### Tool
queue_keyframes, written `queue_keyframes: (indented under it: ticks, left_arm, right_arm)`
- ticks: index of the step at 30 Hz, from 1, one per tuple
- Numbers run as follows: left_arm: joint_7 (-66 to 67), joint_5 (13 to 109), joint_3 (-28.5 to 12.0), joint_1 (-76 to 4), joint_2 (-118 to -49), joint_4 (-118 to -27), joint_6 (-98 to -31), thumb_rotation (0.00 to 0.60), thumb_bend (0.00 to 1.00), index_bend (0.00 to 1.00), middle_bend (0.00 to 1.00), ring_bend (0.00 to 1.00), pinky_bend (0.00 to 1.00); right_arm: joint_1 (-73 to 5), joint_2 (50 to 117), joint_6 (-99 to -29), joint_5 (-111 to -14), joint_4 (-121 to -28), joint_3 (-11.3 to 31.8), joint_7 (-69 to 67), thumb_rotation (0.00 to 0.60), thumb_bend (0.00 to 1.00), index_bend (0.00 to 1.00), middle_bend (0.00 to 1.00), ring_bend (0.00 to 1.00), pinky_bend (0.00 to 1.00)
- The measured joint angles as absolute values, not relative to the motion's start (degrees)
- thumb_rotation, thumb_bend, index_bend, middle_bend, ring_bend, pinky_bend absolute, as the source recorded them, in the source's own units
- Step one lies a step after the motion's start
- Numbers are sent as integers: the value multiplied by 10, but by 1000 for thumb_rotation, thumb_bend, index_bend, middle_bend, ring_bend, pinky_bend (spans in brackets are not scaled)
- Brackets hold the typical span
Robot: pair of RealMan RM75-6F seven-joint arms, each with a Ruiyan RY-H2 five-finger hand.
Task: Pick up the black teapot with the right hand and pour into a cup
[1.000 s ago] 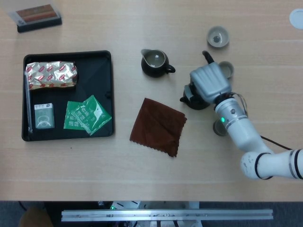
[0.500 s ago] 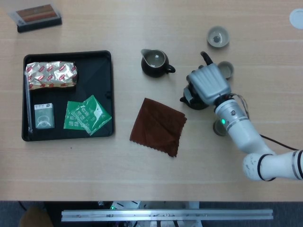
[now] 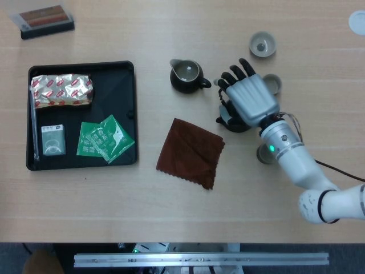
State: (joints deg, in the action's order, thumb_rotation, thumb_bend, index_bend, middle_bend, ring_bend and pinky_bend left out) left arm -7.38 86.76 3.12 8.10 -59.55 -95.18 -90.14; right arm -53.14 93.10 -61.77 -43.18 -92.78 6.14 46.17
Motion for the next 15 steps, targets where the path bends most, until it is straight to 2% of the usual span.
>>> queue_keyframes:
  ticks: [6,9,15]
  left_arm:
    - [-74,869,29,78,-591,-952,-901,600,217,0,0,0,0]
    - [-73,870,28,75,-590,-953,-899,600,218,0,0,0,0]
    - [-71,878,25,67,-590,-955,-896,600,217,0,0,0,0]
  right_arm:
    - [-515,900,-654,-460,-961,63,454,421,475,211,212,106,11]
    - [-499,873,-683,-479,-985,59,454,476,475,211,245,106,11]
    - [-448,805,-763,-544,-1043,36,451,486,475,306,311,159,31]
